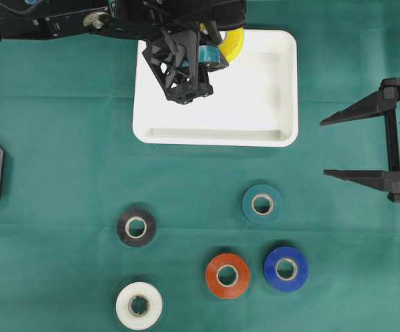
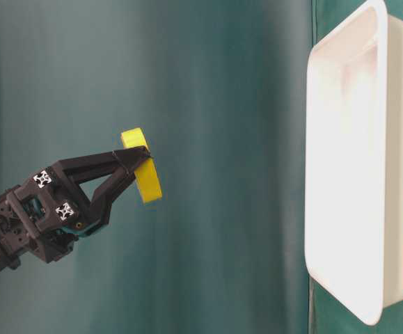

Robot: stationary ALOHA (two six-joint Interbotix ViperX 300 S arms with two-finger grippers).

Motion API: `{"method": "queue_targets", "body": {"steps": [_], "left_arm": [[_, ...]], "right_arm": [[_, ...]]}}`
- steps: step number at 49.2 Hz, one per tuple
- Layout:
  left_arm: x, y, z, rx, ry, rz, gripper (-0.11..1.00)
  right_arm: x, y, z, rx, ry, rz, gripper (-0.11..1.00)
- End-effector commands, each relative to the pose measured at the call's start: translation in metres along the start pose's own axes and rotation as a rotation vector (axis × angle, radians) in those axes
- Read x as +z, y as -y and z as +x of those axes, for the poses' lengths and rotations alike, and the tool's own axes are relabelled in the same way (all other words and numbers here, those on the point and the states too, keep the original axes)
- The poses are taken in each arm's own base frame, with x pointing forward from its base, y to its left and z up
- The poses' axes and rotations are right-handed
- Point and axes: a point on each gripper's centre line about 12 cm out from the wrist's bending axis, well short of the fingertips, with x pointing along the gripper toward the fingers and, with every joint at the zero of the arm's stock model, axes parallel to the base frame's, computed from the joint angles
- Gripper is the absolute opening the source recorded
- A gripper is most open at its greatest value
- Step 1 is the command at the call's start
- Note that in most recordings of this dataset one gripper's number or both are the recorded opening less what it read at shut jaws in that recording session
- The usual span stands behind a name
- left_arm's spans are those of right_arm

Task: Pick up the tape from a random location and place it into the white case.
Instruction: 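Lower the yellow roll into the tray and open the left gripper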

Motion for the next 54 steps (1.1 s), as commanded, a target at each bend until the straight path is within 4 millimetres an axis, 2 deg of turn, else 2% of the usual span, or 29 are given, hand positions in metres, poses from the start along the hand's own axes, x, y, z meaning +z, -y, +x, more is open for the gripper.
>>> {"method": "queue_targets", "body": {"steps": [1,35,41,54], "left_arm": [[0.011,-0.001,-0.012,0.006,0.047,0.002,0.23],[0.009,-0.001,-0.009,0.005,0.041,0.001,0.23],[0.007,-0.001,0.000,0.003,0.021,0.002,0.23],[-0.005,-0.003,0.038,0.002,-0.033,-0.003,0.23]], "right_arm": [[0.007,0.000,0.001,-0.002,0.017,-0.003,0.90],[0.007,0.000,0.001,0.000,0.017,-0.003,0.90],[0.007,0.000,0.001,-0.002,0.017,-0.003,0.90],[0.006,0.000,0.001,0.000,0.014,-0.003,0.90]]}}
